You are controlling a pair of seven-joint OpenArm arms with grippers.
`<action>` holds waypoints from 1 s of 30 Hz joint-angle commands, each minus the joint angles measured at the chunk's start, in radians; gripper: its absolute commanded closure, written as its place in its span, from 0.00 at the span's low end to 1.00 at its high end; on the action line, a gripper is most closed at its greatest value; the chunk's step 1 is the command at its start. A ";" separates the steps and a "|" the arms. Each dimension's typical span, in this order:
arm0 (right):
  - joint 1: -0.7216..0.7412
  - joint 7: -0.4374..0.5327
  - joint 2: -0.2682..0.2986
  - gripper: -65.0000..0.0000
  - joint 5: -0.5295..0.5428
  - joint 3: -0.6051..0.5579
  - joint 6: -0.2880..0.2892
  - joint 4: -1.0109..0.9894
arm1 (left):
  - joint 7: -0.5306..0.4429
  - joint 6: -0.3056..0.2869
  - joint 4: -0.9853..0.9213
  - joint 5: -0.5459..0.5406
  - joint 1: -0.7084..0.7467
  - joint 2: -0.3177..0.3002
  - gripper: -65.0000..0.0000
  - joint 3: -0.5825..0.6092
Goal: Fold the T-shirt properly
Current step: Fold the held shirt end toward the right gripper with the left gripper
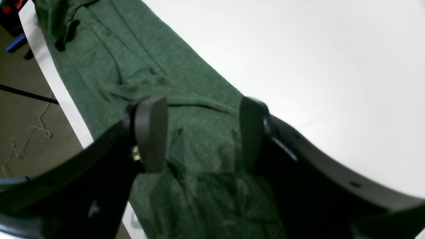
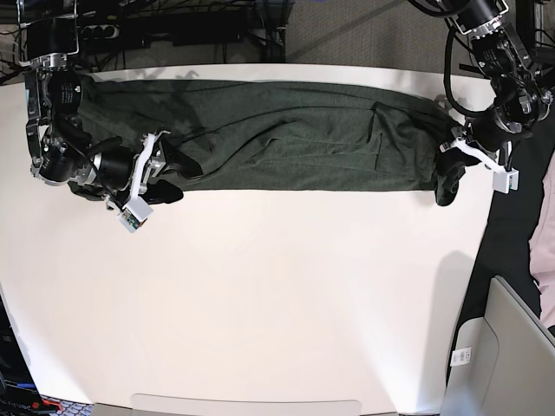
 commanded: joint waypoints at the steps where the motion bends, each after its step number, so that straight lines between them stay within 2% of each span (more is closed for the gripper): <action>1: 0.017 0.027 0.013 0.47 0.022 0.009 0.006 0.017 | 0.001 -0.006 0.043 -0.022 -0.005 -0.017 0.95 -0.001; 3: 0.017 0.027 0.013 0.47 0.019 0.015 0.006 0.013 | 0.004 -0.006 0.100 -0.028 0.011 -0.007 0.95 0.001; 11: 0.003 0.027 0.003 0.47 0.017 0.125 0.006 0.010 | 0.038 -0.007 0.272 -0.028 0.040 0.145 0.95 0.124; 19: 0.001 0.027 0.013 0.47 0.017 0.176 0.006 -0.055 | 0.036 -0.007 0.289 -0.028 0.032 0.293 0.95 0.263; 27: 0.001 0.027 0.013 0.47 0.017 0.207 0.006 -0.082 | 0.031 -0.007 0.290 -0.027 0.032 0.403 0.95 0.369; 30: 0.003 0.027 0.012 0.47 0.017 0.207 0.006 -0.082 | 0.027 -0.007 0.289 -0.025 0.032 0.409 0.95 0.394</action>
